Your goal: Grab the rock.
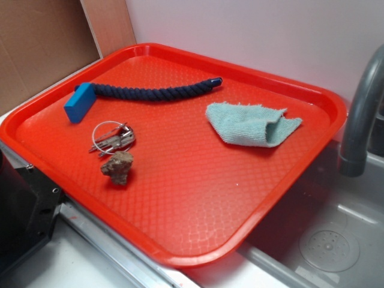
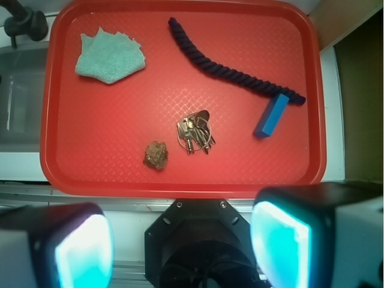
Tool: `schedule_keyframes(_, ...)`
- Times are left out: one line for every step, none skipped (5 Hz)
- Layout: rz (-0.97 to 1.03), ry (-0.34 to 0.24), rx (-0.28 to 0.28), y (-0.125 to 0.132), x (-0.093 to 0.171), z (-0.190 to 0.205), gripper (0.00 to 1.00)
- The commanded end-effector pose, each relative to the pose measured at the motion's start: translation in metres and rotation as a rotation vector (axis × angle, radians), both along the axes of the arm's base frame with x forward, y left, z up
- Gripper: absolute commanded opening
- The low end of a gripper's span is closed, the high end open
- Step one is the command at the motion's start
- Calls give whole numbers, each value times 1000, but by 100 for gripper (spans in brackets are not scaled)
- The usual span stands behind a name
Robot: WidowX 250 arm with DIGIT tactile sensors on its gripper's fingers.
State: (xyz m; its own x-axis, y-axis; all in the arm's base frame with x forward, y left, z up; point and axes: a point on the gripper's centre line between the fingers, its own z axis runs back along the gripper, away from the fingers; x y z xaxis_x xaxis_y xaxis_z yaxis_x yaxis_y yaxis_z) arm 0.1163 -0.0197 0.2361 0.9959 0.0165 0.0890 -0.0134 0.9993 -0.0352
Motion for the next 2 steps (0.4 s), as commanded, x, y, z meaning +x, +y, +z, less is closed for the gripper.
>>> schedule_keyframes(0, 0, 0, 0, 0, 0, 100)
schedule_keyframes(249, -33, -38, 6, 3, -13, 100)
